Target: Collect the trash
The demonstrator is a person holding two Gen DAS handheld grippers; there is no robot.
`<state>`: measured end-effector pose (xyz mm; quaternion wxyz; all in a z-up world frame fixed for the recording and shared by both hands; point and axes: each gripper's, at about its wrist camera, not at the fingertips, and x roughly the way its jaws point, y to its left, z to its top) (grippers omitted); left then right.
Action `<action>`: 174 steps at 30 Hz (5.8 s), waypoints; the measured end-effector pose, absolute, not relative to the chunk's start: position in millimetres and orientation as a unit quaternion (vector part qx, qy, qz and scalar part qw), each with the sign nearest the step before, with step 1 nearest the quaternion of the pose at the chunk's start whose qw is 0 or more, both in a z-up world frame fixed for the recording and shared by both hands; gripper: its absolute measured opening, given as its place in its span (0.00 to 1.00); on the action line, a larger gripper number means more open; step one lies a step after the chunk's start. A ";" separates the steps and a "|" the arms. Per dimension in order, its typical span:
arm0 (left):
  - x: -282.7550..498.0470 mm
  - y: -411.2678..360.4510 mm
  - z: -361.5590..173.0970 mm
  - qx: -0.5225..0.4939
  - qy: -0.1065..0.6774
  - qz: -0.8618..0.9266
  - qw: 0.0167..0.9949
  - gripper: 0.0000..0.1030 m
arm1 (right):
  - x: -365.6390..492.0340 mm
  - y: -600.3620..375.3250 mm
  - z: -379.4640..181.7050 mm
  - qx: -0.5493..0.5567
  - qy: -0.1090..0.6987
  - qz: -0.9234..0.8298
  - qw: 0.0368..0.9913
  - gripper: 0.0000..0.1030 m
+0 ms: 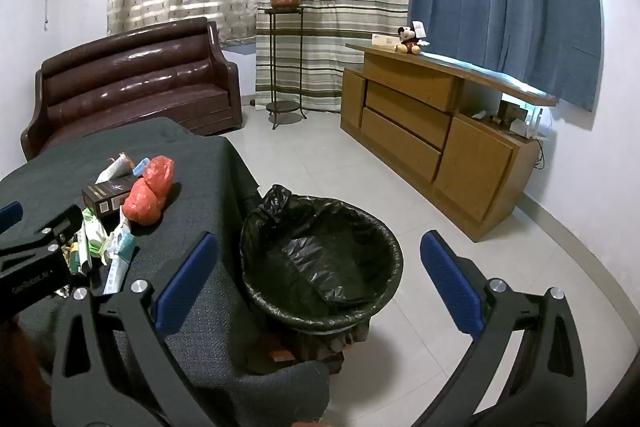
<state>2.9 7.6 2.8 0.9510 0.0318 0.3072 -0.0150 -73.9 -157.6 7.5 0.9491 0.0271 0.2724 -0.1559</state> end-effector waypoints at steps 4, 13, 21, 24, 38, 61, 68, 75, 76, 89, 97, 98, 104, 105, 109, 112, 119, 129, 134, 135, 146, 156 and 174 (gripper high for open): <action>1.3 5.5 8.7 0.033 0.308 -0.014 0.951 0.94 | -73.9 -157.4 7.5 0.027 0.272 -0.156 0.949 0.96; -2.9 5.5 9.8 0.034 0.305 -0.013 0.952 0.94 | -73.9 -157.5 7.4 0.027 0.272 -0.157 0.949 0.96; -4.3 7.5 14.2 0.038 0.306 -0.015 0.951 0.94 | -74.0 -157.3 7.6 0.028 0.272 -0.157 0.949 0.96; -2.6 7.7 10.0 0.036 0.307 -0.015 0.951 0.94 | -73.9 -157.2 7.5 0.028 0.272 -0.157 0.949 0.96; -3.0 7.9 7.9 0.037 0.308 -0.014 0.950 0.94 | -73.9 -156.2 7.3 0.029 0.273 -0.157 0.949 0.96; -2.4 6.8 7.2 0.039 0.309 -0.014 0.950 0.94 | -73.5 -155.0 6.3 0.028 0.274 -0.158 0.948 0.96; -2.9 6.1 4.8 0.039 0.310 -0.015 0.950 0.94 | -73.2 -154.2 6.3 0.027 0.273 -0.159 0.948 0.94; -1.9 8.5 -7.2 0.042 0.319 -0.019 0.947 0.94 | -73.6 -153.8 8.4 0.026 0.274 -0.158 0.948 0.94; -1.6 9.4 -7.1 0.042 0.320 -0.018 0.946 0.94 | -73.6 -152.9 7.7 0.025 0.274 -0.157 0.948 0.94; -8.1 55.8 -9.9 0.042 0.335 0.000 0.941 0.94 | -60.9 -132.1 4.8 0.013 0.283 -0.131 0.950 0.86; -11.0 84.4 -17.5 0.040 0.357 0.019 0.933 0.94 | -48.2 -105.8 -0.9 -0.002 0.294 -0.105 0.950 0.83; -11.1 85.8 -18.8 0.039 0.360 0.019 0.932 0.94 | -47.5 -103.2 -1.5 -0.004 0.295 -0.104 0.950 0.83; -6.6 93.9 -25.1 0.043 0.373 0.023 0.927 0.94 | -43.9 -91.9 -4.5 -0.011 0.303 -0.099 0.948 0.83; -5.2 95.9 -26.5 0.042 0.375 0.024 0.926 0.93 | -43.8 -91.1 -5.1 -0.011 0.305 -0.098 0.947 0.83; -0.7 99.4 -31.1 0.046 0.385 0.019 0.922 0.92 | -40.8 -88.8 -8.6 -0.012 0.310 -0.097 0.946 0.83; 2.0 99.0 -37.1 0.054 0.392 0.014 0.918 0.92 | -37.6 -88.0 -11.4 -0.013 0.316 -0.096 0.944 0.83; 3.9 108.4 -34.8 0.051 0.395 0.017 0.917 0.91 | -33.6 -88.1 -14.9 -0.010 0.322 -0.093 0.942 0.83; 4.2 112.9 -28.7 0.049 0.386 0.004 0.921 0.91 | -33.0 -88.6 -17.3 -0.004 0.321 -0.092 0.943 0.83; 2.8 121.0 -27.0 0.064 0.379 0.008 0.923 0.91 | -32.3 -88.9 -17.6 -0.005 0.323 -0.091 0.942 0.83; 3.4 121.2 -27.7 0.066 0.379 0.006 0.923 0.90 | -32.0 -88.3 -18.4 -0.006 0.324 -0.090 0.942 0.83; 19.6 116.9 -35.5 0.068 0.399 -0.058 0.912 0.64 | -31.9 -85.9 -18.9 -0.008 0.325 -0.091 0.941 0.83; 31.7 113.8 -44.9 0.072 0.413 -0.090 0.903 0.47 | -32.2 -82.3 -18.5 -0.008 0.329 -0.089 0.940 0.83; 36.3 121.0 -50.4 0.054 0.423 -0.095 0.900 0.40 | -33.4 -78.7 -18.9 -0.009 0.330 -0.089 0.940 0.83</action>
